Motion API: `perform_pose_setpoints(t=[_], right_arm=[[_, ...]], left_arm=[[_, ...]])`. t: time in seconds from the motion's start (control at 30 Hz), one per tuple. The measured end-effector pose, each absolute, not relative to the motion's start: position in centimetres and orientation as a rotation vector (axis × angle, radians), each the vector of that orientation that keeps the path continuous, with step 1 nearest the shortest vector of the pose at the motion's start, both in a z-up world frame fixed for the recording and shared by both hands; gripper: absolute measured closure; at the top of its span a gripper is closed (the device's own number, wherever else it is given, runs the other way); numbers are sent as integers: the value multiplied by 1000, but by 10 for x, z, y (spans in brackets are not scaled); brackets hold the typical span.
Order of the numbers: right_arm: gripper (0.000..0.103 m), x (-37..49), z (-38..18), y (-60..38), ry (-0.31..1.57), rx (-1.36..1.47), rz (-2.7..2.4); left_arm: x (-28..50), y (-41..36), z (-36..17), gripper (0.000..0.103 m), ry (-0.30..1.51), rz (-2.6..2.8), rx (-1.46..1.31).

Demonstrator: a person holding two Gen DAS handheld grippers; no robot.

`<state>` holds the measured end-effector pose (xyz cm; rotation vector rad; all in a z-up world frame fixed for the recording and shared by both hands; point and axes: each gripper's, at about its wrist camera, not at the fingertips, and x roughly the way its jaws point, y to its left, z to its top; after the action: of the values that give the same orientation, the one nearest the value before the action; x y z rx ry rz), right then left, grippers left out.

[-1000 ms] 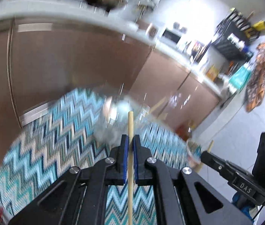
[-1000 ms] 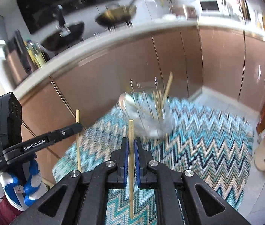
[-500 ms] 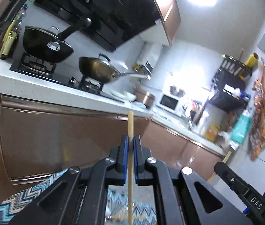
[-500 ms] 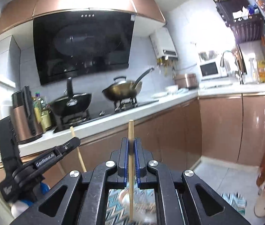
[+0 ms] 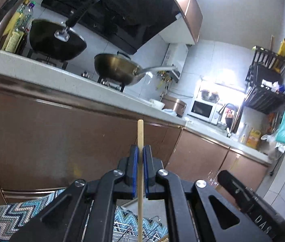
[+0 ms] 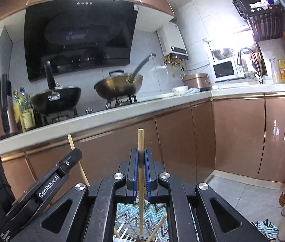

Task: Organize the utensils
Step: 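Carry both chopsticks over the wire holder while both tools open to release them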

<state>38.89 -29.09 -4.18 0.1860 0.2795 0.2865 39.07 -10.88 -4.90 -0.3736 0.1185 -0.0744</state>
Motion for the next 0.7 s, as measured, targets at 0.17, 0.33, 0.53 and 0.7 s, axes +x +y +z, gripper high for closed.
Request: perform_pose_setpoints(t=[0.17,0.33,0.53,0.7], right_arm=[[96,388,-68,-286,316,162,289],[89,381,-68,-287,323,161,279],[80,362,-52,-294,309,179,249],[70,337,-37,-299,301,185,220]], left_arm=[[395,-114,-73,96,153,-67,-383],[386,-112,-79,66,156,-55,-399],[368,-103,-60,58,152,-54,-387],[342,-93,-40,46,193,-50,-349]])
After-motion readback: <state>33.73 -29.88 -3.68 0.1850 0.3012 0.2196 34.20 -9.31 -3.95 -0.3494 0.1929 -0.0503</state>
